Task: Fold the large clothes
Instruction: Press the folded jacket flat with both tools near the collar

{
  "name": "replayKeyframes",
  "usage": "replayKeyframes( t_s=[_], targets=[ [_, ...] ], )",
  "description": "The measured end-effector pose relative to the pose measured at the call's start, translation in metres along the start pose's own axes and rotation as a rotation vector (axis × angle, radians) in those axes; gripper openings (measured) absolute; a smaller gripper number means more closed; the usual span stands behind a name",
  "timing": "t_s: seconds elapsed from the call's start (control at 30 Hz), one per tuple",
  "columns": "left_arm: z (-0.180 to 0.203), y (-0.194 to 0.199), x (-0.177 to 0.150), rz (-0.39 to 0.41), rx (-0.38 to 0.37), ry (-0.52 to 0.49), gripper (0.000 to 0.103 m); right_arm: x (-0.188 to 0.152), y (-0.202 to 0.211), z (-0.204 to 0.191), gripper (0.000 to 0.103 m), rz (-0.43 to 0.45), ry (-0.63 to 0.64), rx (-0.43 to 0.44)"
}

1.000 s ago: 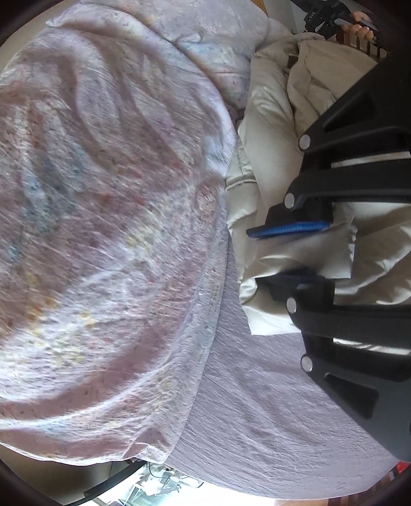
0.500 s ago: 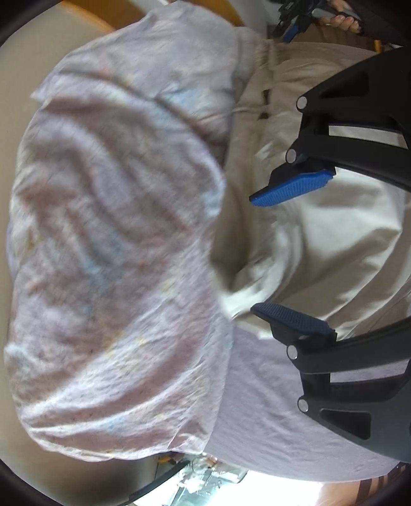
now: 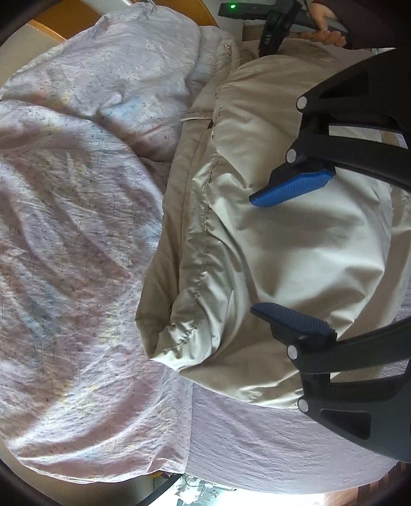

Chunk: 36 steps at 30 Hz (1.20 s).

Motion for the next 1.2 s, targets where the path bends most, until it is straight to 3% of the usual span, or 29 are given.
replayKeyframes(
  t_s=[0.33, 0.7, 0.8, 0.9, 0.97, 1.2],
  targets=[
    [0.012, -0.008, 0.000, -0.012, -0.005, -0.026, 0.064, 0.031, -0.019, -0.001, 0.001, 0.064, -0.062, -0.059],
    [0.019, -0.056, 0.006, -0.003, 0.078, -0.002, 0.066, 0.035, -0.014, 0.027, 0.002, 0.068, -0.087, -0.004],
    [0.020, -0.069, 0.009, 0.001, 0.114, -0.009, 0.068, 0.023, 0.011, 0.052, 0.008, 0.077, -0.072, 0.019],
    [0.021, -0.080, 0.011, 0.014, 0.133, -0.003, 0.068, 0.009, 0.031, 0.059, 0.025, 0.108, -0.058, 0.043],
    [0.023, -0.085, 0.013, 0.018, 0.142, -0.002, 0.069, -0.001, 0.045, 0.063, 0.043, 0.135, -0.043, 0.055],
    [0.028, -0.104, 0.022, 0.023, 0.140, 0.010, 0.070, -0.032, 0.072, 0.076, 0.047, 0.188, 0.002, 0.040]
  ],
)
Point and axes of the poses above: each gripper's, at about its wrist camera, not at the fingertips, and y roughly against the way its jaws point, z to its right, x to its top, the point moved 7 cm from there along -y, roughly the way its jaws point, and after that the axes turned 5 degrees about x, right-handed, at the moved point
